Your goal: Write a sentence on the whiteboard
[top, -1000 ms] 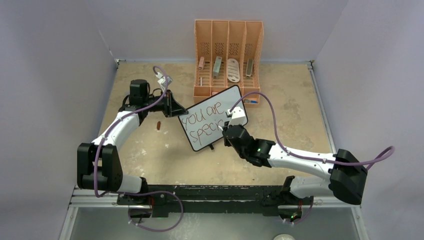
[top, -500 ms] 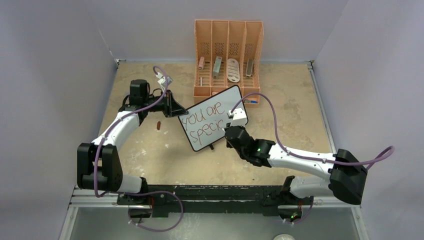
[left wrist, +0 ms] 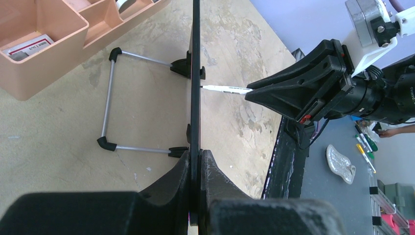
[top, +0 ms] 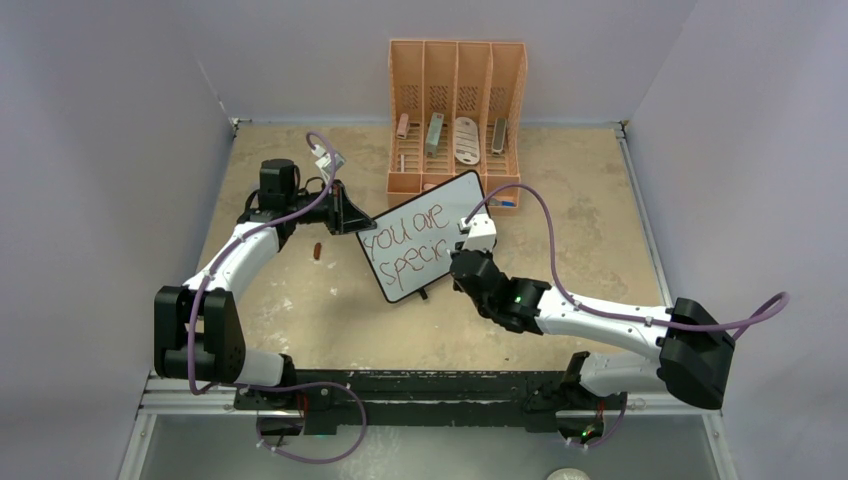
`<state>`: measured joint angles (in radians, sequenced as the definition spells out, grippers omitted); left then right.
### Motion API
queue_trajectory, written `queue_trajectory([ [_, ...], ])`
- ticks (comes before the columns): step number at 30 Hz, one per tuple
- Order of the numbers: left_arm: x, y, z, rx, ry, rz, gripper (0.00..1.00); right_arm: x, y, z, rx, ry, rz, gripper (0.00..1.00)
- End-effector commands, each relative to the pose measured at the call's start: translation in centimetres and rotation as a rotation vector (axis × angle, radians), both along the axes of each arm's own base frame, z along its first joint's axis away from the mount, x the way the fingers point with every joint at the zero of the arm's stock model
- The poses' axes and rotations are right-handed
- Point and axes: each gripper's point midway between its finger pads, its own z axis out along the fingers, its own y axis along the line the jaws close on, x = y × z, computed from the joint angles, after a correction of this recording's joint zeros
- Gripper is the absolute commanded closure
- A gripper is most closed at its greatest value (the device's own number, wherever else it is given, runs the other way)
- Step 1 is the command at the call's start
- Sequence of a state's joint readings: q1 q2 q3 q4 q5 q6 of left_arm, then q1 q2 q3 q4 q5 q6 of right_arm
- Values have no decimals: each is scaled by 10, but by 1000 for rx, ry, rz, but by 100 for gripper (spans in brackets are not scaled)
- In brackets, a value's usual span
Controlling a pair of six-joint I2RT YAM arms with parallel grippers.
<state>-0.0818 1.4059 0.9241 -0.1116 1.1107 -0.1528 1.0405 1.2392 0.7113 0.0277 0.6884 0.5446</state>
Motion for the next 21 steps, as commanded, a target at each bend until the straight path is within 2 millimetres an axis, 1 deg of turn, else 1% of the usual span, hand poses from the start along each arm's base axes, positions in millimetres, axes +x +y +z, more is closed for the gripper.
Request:
queue_trajectory([
  [1, 0, -3, 15, -4, -62, -26, 100, 15, 7, 31, 67, -80, -43, 100],
  [14, 1, -3, 15, -1, -65, -23, 100, 22, 7, 43, 79, -116, -59, 100],
  [21, 1, -3, 15, -2, -63, -23, 100, 20, 10, 38, 75, -102, -37, 100],
])
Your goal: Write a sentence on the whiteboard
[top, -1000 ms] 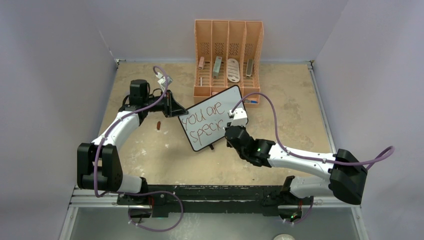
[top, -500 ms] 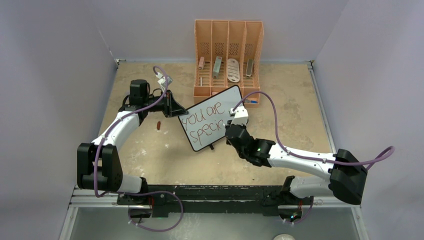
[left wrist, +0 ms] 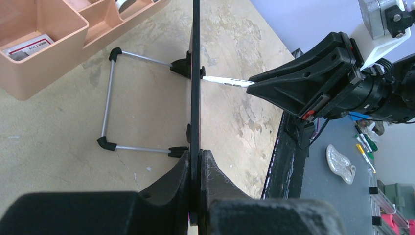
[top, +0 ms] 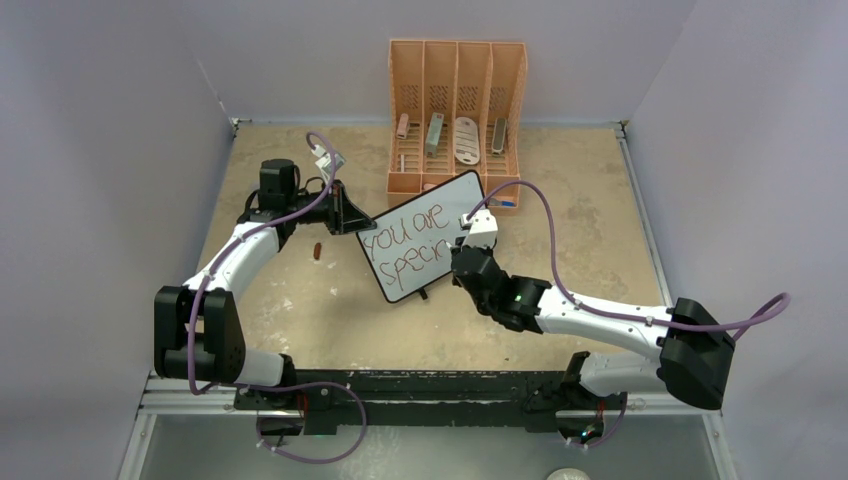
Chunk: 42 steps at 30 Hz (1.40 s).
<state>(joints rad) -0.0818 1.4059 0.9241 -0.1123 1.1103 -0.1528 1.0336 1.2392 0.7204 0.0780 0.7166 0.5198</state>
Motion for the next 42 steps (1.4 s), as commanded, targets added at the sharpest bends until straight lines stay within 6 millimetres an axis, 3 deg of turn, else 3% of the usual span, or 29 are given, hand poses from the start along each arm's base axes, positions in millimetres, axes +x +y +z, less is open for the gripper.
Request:
queue_trajectory([
  [1, 1, -3, 15, -2, -65, -24, 100, 10, 9, 24, 50, -49, -14, 100],
  [24, 1, -3, 15, -2, -65, -23, 100, -10, -1, -11, -6, 68, 18, 100],
  [30, 1, -3, 15, -2, -65, -23, 100, -10, -11, -18, -39, 80, -20, 100],
  [42, 2, -3, 15, 0, -66, -21, 100, -4, -12, -4, -2, 45, -47, 100],
])
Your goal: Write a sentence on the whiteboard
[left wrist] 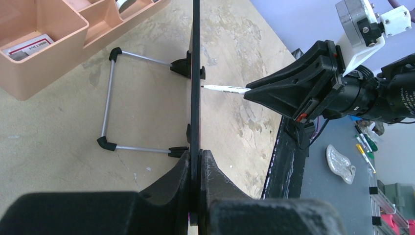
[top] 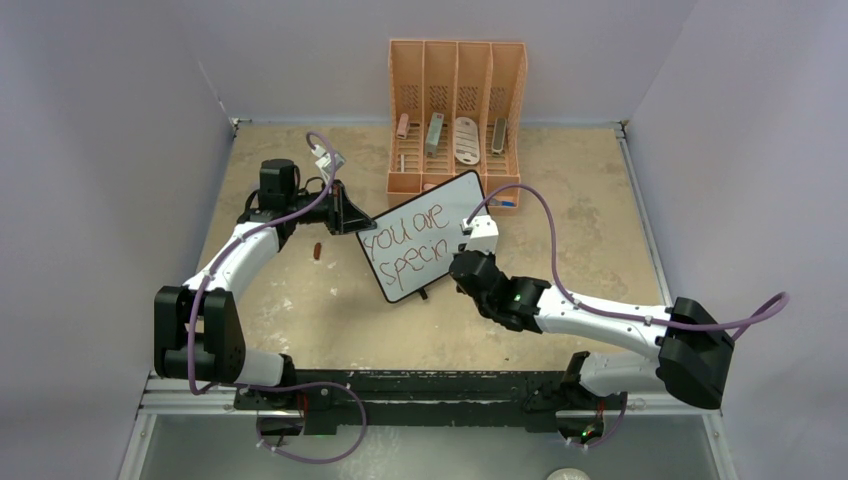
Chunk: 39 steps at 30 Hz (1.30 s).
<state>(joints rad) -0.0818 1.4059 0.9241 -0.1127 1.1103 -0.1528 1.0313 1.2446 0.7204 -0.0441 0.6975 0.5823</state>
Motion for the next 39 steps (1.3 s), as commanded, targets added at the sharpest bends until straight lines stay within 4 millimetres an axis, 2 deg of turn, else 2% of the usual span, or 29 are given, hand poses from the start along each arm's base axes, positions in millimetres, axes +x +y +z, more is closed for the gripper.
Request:
queue_trajectory([
  [1, 2, -3, 15, -1, -67, -21, 100, 7, 2, 19, 53, -47, -20, 100],
  [7, 2, -3, 15, 1, -66, -19, 100, 3, 11, 34, 101, -78, 58, 100],
  [16, 1, -3, 15, 1, -66, -19, 100, -3, 26, 26, 94, -47, 150, 100],
  [33, 1, -3, 14, -1, -64, -22, 100, -4, 23, 9, 53, -4, 129, 100],
  [39, 1, -3, 15, -1, -66, -22, 100, -1, 18, 10, 48, -15, 97, 100],
])
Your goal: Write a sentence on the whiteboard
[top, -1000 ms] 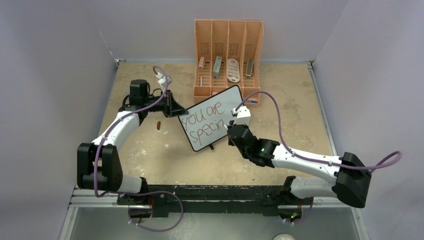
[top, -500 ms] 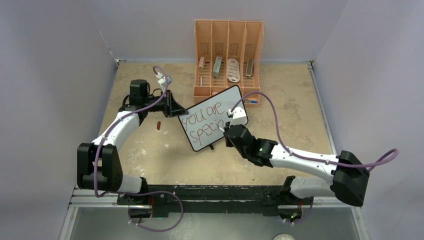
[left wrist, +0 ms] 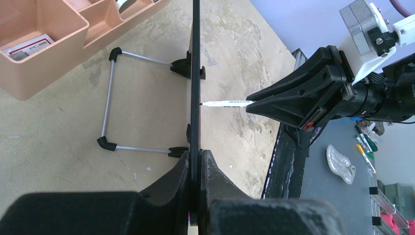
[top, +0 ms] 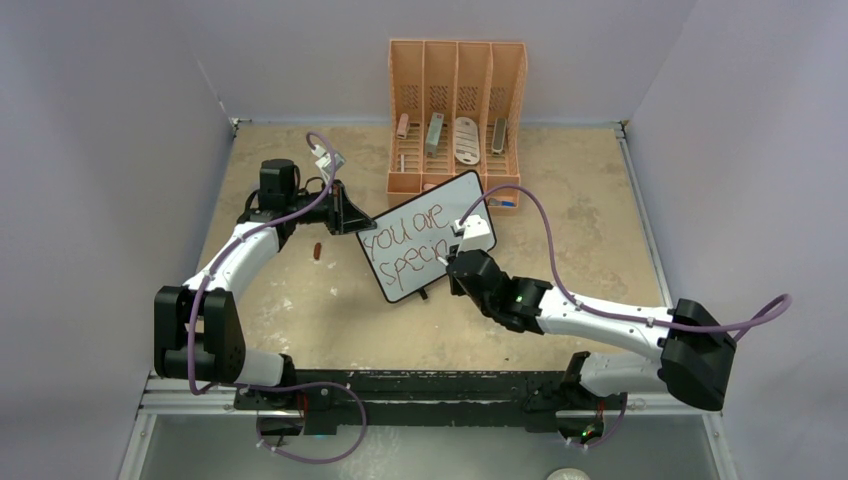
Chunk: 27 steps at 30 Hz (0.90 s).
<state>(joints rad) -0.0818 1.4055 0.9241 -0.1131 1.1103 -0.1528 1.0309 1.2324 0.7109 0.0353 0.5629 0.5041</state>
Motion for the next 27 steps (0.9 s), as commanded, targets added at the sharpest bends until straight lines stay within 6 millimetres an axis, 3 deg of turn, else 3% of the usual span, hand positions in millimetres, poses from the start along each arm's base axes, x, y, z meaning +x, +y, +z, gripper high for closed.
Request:
queue_trajectory([
  [1, 1, -3, 15, -1, -65, -22, 100, 6, -7, 5, 3, -25, -54, 100],
  [10, 2, -3, 14, 0, -64, -21, 100, 2, -10, 17, 32, -35, -38, 100],
  [27, 1, -3, 14, 0, -63, -22, 100, 6, -5, 1, -3, -17, -37, 100],
])
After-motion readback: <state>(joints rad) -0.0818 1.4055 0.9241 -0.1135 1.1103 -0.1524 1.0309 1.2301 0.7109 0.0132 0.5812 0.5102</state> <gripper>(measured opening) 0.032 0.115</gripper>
